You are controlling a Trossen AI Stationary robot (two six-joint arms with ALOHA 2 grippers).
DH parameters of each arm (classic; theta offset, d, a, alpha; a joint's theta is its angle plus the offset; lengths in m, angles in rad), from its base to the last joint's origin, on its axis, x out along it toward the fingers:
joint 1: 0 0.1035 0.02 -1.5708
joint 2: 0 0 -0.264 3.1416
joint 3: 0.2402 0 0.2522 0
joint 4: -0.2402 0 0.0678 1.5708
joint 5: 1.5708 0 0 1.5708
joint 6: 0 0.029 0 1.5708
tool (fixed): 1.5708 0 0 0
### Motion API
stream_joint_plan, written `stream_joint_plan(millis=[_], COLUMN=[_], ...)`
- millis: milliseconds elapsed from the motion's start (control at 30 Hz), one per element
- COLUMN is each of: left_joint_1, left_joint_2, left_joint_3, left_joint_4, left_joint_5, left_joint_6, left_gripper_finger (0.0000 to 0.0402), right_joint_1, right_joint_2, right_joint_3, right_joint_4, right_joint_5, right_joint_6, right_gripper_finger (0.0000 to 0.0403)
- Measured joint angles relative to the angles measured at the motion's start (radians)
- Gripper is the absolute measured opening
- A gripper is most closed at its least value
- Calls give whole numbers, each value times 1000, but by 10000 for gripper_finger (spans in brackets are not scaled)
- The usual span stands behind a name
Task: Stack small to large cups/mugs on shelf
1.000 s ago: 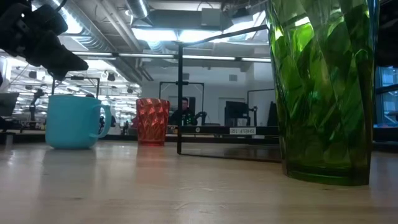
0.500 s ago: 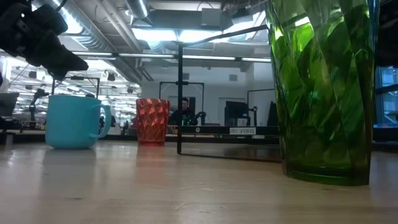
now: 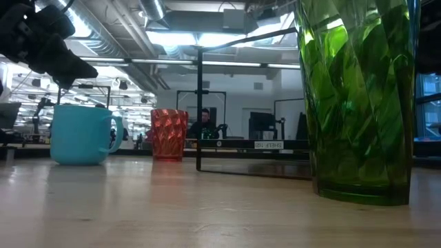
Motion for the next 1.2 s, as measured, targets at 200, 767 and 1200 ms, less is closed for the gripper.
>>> stream_joint_plan(millis=[200,767,1200], left_joint_1=[0,0,0], left_joint_2=[0,0,0], left_joint_3=[0,0,0], left_joint_4=[0,0,129], left_joint_5=[0,0,-31], left_joint_6=[0,0,253], left_gripper_finger=[35,35,35], right_joint_1=[0,-4,-6], right_joint_2=[0,0,-3], right_joint_3=[0,1,1], right_joint_4=[0,78,955], right_joint_5=[0,169,243], right_joint_6=[-1,-93,-285], right_gripper_finger=[62,62,62])
